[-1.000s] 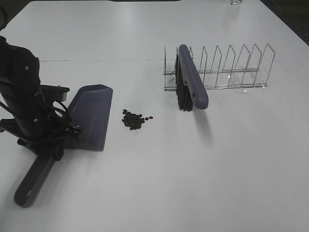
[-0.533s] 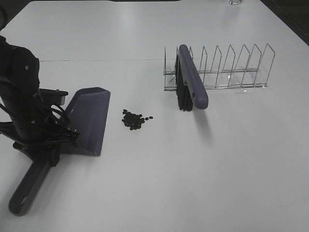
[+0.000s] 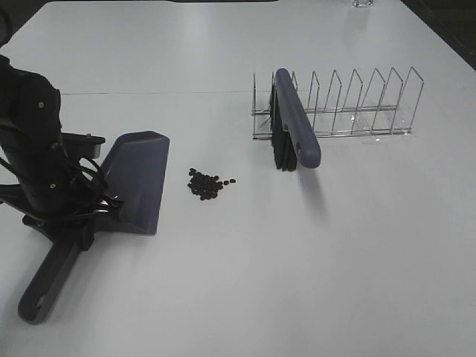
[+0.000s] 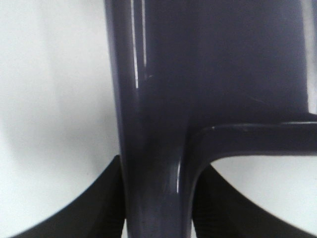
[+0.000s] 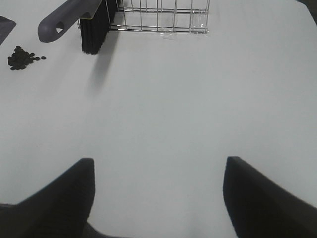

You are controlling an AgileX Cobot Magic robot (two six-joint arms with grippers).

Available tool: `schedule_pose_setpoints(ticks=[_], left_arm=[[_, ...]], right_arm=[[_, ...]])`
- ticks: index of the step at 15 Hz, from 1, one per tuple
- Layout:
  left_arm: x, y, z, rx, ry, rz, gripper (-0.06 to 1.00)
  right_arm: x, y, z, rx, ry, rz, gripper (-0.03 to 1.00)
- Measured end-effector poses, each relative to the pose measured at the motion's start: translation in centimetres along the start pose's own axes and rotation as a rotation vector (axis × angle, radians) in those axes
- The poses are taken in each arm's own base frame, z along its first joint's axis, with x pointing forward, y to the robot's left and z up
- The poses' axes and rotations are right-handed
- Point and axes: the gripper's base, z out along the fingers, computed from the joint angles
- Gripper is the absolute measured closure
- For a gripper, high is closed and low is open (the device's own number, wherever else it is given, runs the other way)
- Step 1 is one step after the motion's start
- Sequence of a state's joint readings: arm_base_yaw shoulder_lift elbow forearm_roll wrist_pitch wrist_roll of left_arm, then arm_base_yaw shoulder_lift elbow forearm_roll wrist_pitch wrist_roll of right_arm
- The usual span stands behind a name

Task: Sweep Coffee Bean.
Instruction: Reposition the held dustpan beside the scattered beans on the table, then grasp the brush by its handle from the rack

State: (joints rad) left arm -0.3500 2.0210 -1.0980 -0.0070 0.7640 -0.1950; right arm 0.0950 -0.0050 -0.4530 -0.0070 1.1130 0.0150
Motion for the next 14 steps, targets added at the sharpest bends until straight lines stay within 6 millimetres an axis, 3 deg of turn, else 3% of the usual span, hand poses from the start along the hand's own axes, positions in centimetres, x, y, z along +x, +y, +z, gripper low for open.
schedule_pose_setpoints(ticks=[6,7,8,9,12,14], left_arm=[[0.0,0.0,0.0,0.000,-0.002,-0.004,0.60],[0.0,0.0,0.0,0.000,-0.001,-0.003,0.60],[0.0,0.0,0.0,-0.001,0.003,-0.003,0.60],[0.1,0.0,0.0,-0.002,0.006,-0.003,0.60],[0.1,0.0,0.0,-0.002,0.007,-0.003,0.60],[0.1,0.0,0.0,-0.002,0.007,-0.003,0.60]], right_arm=[[0.0,0.0,0.0,0.002,0.000,-0.001,0.32],[0.0,0.0,0.0,0.002,0.009,0.004,0.16],[-0.4,0.0,-0.1,0.001,0.036,0.005,0.07],[-1.2,0.0,-0.1,0.000,0.072,0.002,0.02],[-3.9,0.2,0.9,-0.009,0.180,0.026,-0.01],[-6.4,0.3,2.8,-0.014,0.293,0.032,-0.01]])
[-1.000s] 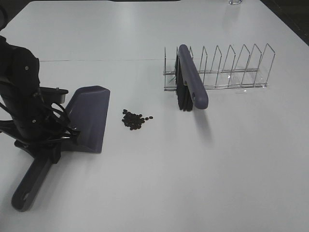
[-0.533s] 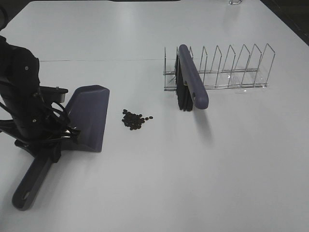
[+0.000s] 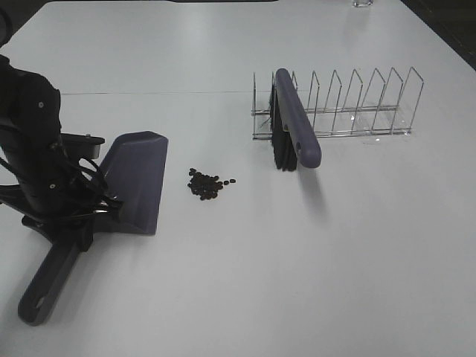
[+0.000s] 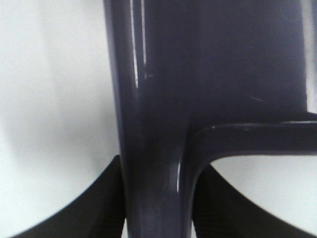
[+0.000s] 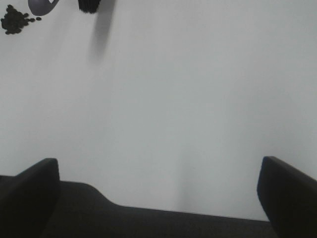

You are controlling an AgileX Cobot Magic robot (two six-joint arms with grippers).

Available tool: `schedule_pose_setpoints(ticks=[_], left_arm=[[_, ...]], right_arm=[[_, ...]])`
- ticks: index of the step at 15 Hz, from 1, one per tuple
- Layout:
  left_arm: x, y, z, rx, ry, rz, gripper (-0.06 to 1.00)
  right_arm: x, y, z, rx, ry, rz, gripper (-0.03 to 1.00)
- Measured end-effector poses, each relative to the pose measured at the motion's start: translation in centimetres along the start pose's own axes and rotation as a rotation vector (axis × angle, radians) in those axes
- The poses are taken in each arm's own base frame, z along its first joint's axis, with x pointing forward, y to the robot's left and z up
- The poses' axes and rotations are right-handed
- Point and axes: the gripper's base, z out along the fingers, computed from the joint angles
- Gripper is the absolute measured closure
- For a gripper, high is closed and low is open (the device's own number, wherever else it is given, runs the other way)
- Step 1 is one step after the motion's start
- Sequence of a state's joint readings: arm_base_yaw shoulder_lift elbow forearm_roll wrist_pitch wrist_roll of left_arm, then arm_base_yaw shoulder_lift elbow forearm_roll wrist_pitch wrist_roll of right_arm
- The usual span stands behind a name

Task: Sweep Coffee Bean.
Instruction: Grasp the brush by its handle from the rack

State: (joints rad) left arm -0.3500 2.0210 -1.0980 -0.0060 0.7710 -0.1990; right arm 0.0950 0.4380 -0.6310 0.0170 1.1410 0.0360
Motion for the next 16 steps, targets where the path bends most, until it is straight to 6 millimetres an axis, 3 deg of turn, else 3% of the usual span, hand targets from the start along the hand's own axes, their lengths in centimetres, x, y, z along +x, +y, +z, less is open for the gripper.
schedule_pose_setpoints(ticks=[3,4,7,9,10,14,16], left_arm=[[0.0,0.0,0.0,0.003,0.001,-0.003,0.60],[0.0,0.0,0.0,0.003,0.001,-0.003,0.60],[0.0,0.0,0.0,0.004,0.002,-0.004,0.60],[0.0,-0.1,0.0,0.008,0.002,-0.008,0.60],[0.0,-0.1,0.0,0.008,0.002,-0.008,0.60],[0.0,-0.1,0.0,0.008,0.004,-0.009,0.60],[0.1,-0.1,0.0,0.007,0.007,-0.009,0.60]], right_arm=[[-4.0,0.2,2.3,0.000,0.038,-0.013,-0.01],[-7.3,0.6,4.3,-0.036,0.072,0.009,-0.01],[-12.9,1.2,8.9,-0.072,0.218,0.047,-0.01],[-16.2,1.4,12.9,-0.074,0.333,0.053,-0.01],[-17.1,1.4,13.6,-0.074,0.355,0.053,-0.01],[-21.8,2.0,22.1,-0.099,0.547,0.055,-0.01],[-24.8,4.6,26.0,-0.129,0.509,0.000,-0.01]])
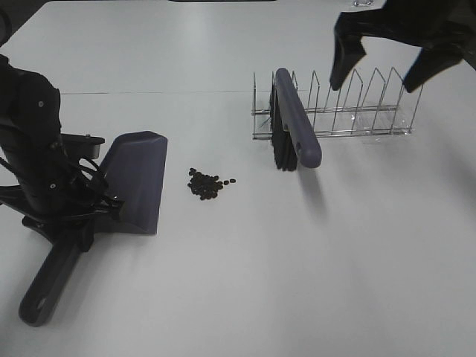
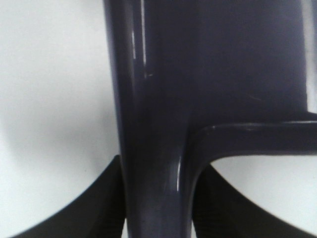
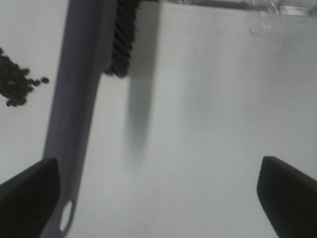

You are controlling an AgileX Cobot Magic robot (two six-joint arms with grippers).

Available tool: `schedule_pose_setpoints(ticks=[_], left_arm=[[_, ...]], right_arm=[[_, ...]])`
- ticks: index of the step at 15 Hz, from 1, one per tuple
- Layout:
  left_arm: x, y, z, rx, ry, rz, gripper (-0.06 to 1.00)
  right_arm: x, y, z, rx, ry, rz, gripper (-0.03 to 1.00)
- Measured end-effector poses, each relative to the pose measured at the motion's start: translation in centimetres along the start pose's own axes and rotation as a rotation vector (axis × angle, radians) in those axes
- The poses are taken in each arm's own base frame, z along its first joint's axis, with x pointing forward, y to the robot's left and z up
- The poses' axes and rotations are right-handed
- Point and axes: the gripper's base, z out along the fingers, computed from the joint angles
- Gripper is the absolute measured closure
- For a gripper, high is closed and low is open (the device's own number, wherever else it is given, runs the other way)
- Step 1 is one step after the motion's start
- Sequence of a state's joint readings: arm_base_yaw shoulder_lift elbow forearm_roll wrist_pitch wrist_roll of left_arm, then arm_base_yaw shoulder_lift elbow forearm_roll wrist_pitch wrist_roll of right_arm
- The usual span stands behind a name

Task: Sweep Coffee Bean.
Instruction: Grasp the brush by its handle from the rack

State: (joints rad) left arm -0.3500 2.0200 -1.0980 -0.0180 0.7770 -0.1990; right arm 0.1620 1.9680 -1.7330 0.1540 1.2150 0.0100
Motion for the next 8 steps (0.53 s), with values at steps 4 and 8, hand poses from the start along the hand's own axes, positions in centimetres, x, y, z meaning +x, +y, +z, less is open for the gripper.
schedule_pose_setpoints(ticks=[4,8], left_arm=[[0.2,0.0,0.0,-0.005,0.025,-0.001,0.60],[0.3,0.1,0.0,-0.008,0.038,-0.003,0.60]], right_arm=[[-4.2,4.6,3.2,-0.064,-0.047,-0.061,-0.01],[-4.8,5.6,8.3,-0.107,0.036,-0.051,-0.01]])
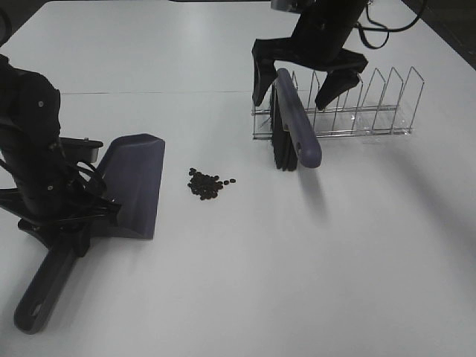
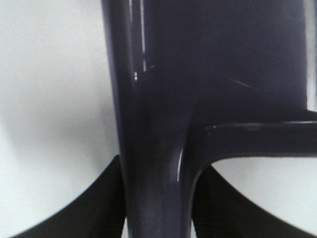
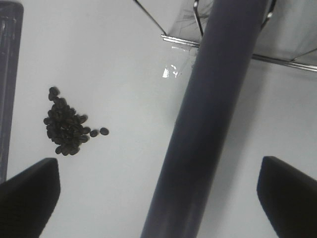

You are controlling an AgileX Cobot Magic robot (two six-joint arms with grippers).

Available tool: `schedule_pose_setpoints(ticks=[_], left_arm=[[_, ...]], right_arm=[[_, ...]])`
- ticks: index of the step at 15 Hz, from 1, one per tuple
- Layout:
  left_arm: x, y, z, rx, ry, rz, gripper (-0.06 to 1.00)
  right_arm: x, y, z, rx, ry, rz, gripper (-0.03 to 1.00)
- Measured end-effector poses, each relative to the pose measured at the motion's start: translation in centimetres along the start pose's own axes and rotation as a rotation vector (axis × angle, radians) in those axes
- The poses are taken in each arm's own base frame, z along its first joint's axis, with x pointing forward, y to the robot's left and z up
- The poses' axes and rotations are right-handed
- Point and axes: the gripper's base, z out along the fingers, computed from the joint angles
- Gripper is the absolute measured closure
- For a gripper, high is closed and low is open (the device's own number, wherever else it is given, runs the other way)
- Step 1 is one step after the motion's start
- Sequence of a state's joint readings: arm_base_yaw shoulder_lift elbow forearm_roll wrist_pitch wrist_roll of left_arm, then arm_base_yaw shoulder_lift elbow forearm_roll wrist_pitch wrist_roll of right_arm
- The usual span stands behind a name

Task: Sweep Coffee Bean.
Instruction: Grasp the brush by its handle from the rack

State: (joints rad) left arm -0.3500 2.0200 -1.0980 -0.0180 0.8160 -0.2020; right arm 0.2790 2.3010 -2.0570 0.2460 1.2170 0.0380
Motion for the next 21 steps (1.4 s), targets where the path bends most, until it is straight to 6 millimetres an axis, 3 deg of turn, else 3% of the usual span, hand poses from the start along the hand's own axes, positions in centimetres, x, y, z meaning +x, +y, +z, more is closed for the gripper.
schedule_pose_setpoints(ticks=[4,6,15,21], left_arm=[[0.0,0.0,0.0,0.000,0.004,-0.002,0.60],[0.0,0.0,0.0,0.001,0.004,-0.002,0.60],[0.1,0.0,0.0,0.001,0.006,-0.003,0.60],[0.1,0.0,0.0,0.001,0.006,-0.003,0.60]], right_arm=[[0.1,-0.9,4.4,0.003,0.084,0.021,0.00],[-0.2,-1.0,5.1,-0.001,0.086,0.023,0.01],[-0.6,-0.8,4.8,-0.012,0.063,0.021,0.08],[-0.5,-1.0,6.4,-0.029,0.096,0.038,0.12]])
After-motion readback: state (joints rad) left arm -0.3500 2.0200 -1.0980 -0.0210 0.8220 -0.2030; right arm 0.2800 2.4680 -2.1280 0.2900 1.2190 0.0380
